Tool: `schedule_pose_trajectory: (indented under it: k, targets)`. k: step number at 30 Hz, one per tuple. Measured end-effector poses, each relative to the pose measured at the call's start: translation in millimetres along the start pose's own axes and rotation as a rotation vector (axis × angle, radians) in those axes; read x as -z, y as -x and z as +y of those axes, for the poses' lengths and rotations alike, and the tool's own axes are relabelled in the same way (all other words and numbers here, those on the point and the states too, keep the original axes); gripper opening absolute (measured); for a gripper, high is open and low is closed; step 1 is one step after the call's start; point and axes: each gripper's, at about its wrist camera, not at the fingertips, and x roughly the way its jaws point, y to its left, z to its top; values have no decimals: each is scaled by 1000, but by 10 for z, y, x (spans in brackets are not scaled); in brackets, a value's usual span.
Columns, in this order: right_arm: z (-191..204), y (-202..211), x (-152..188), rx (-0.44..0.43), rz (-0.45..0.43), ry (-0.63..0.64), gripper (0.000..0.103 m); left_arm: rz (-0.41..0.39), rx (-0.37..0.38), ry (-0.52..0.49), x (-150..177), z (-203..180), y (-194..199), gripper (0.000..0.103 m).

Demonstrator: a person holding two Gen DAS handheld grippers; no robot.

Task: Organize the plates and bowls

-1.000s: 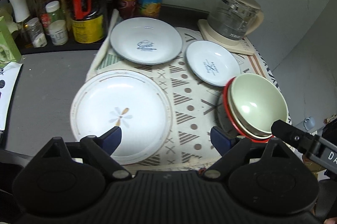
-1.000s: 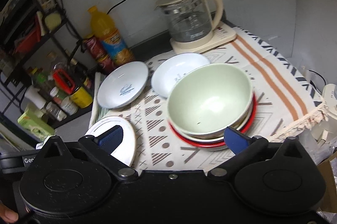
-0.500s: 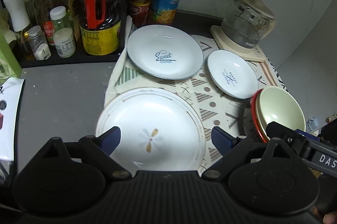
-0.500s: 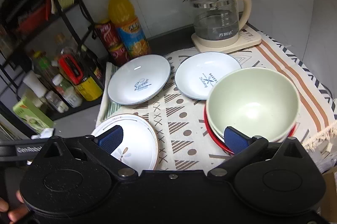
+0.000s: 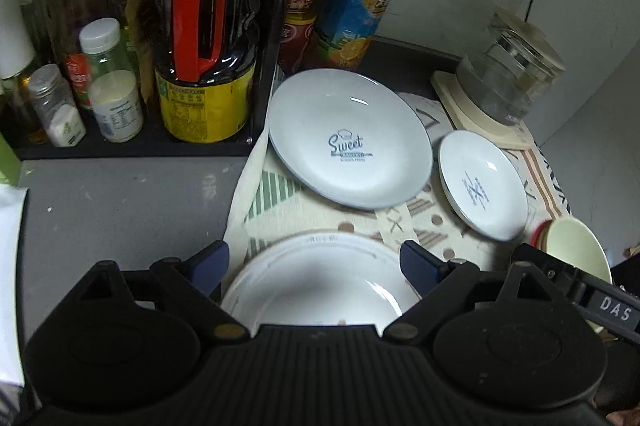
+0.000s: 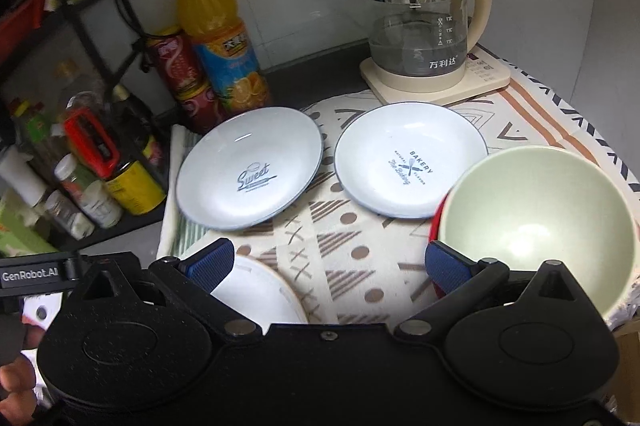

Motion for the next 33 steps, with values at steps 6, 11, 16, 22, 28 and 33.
schedule_pose_trajectory:
  k: [6,11,16,22,28,33]
  targets:
    - [-5,-364,-80,-18,36,-89,94,1,30,19,-181,86,-315,85]
    - [-45,-670,-127,-26,89,-157,79,29,52,38,-306,121,-633,66]
    - [-64,-953,-192,-60,117,-218,69,60,56,44,-353,169,-945,49]
    - [-29,-1331,-225,-54,153,-229,60,78,75,76,-372,222,-1226,30]
    - [-4,-1591,-239,-90,176,-267,45,72,64,74,-391,225,-1375,25]
    - [39,-1709,-238,-83,171,-255,37,56,61,102,-388,260,-1443,22]
